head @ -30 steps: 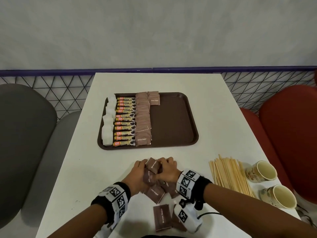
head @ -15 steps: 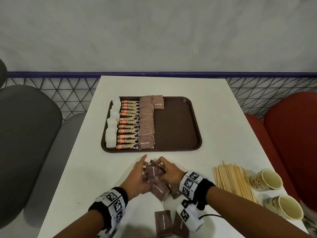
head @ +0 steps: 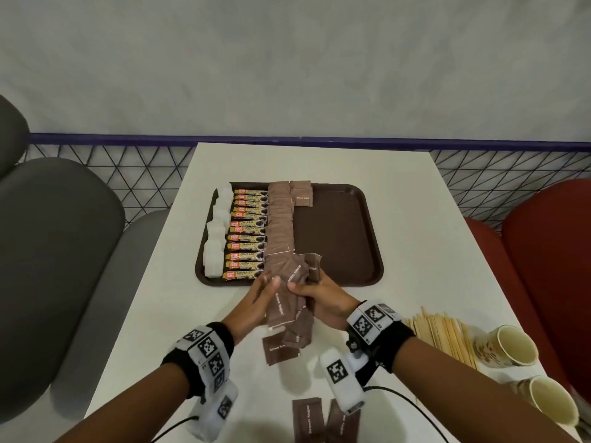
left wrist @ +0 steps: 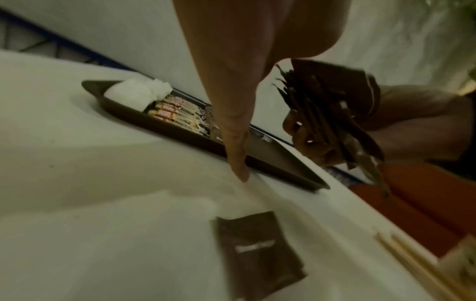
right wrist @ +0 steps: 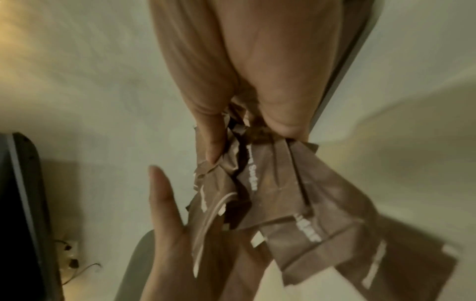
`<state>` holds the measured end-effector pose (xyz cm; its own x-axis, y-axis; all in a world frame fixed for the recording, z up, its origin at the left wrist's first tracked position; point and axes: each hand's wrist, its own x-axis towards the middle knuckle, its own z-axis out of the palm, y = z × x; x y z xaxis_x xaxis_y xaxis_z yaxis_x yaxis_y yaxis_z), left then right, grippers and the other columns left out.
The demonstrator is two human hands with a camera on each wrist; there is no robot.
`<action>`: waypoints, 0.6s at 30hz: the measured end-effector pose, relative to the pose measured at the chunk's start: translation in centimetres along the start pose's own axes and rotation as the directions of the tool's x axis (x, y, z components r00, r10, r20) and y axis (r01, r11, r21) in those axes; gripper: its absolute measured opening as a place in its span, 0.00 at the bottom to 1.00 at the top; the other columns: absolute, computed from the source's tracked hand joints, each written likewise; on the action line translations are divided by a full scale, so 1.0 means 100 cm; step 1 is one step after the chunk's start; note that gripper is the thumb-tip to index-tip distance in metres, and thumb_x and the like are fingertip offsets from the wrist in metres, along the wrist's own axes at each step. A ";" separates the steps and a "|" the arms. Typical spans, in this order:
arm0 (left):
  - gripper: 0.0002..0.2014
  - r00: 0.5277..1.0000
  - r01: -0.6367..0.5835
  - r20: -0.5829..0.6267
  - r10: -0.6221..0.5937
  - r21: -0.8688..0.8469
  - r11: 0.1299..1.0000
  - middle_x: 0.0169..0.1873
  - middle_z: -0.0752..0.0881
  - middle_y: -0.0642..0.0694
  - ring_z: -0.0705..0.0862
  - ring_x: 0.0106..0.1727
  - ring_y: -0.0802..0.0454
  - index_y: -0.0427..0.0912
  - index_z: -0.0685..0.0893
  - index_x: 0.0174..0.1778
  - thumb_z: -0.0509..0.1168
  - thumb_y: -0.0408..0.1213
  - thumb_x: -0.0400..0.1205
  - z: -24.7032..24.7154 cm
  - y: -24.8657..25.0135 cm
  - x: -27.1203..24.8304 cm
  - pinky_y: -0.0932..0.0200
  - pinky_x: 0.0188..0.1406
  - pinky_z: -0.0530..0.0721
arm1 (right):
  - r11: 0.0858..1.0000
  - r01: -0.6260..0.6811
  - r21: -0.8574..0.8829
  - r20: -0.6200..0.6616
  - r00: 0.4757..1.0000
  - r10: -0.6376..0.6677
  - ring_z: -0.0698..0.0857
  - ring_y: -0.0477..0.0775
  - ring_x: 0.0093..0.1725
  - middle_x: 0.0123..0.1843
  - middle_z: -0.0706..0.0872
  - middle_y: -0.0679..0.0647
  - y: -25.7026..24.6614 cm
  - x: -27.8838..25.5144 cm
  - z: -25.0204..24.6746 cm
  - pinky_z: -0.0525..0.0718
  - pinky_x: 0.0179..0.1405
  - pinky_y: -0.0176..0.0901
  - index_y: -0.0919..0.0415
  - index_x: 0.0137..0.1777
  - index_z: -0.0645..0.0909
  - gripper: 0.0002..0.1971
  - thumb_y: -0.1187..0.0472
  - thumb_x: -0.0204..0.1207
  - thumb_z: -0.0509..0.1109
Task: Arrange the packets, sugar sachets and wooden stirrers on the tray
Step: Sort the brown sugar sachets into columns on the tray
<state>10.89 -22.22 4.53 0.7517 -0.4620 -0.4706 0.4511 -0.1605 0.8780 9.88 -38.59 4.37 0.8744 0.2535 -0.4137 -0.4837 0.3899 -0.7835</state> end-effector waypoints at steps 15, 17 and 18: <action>0.20 0.994 0.110 0.030 -0.108 -0.432 0.895 0.52 0.87 0.30 0.87 0.50 0.32 0.39 0.79 0.66 0.60 0.47 0.82 -0.005 0.006 -0.004 0.43 0.38 0.89 | 0.896 0.018 -0.443 -0.224 0.966 -0.130 0.78 0.49 0.62 0.61 0.79 0.52 0.015 0.004 0.019 0.80 0.60 0.43 0.46 0.54 0.76 0.08 0.50 0.83 0.56; 0.21 0.993 0.109 0.011 -0.116 -0.421 0.900 0.50 0.87 0.30 0.87 0.50 0.32 0.36 0.78 0.66 0.61 0.46 0.82 -0.010 0.003 -0.005 0.44 0.37 0.88 | 0.864 0.009 -0.504 -0.257 0.953 -0.160 0.76 0.48 0.59 0.55 0.77 0.51 0.012 0.003 0.013 0.74 0.64 0.46 0.45 0.45 0.75 0.06 0.51 0.83 0.58; 0.21 0.993 0.111 0.009 -0.118 -0.421 0.900 0.50 0.87 0.31 0.87 0.49 0.32 0.35 0.78 0.66 0.61 0.45 0.82 -0.012 0.002 -0.005 0.44 0.36 0.88 | 0.877 0.029 -0.479 -0.256 0.951 -0.171 0.76 0.45 0.50 0.48 0.77 0.48 0.010 0.002 0.011 0.75 0.56 0.41 0.47 0.45 0.75 0.06 0.54 0.83 0.58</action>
<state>11.16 -20.96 4.82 0.6887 -0.4476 -0.5704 0.6920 0.1710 0.7014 9.47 -37.19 3.99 0.9241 -0.0521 -0.3785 -0.3815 -0.0747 -0.9213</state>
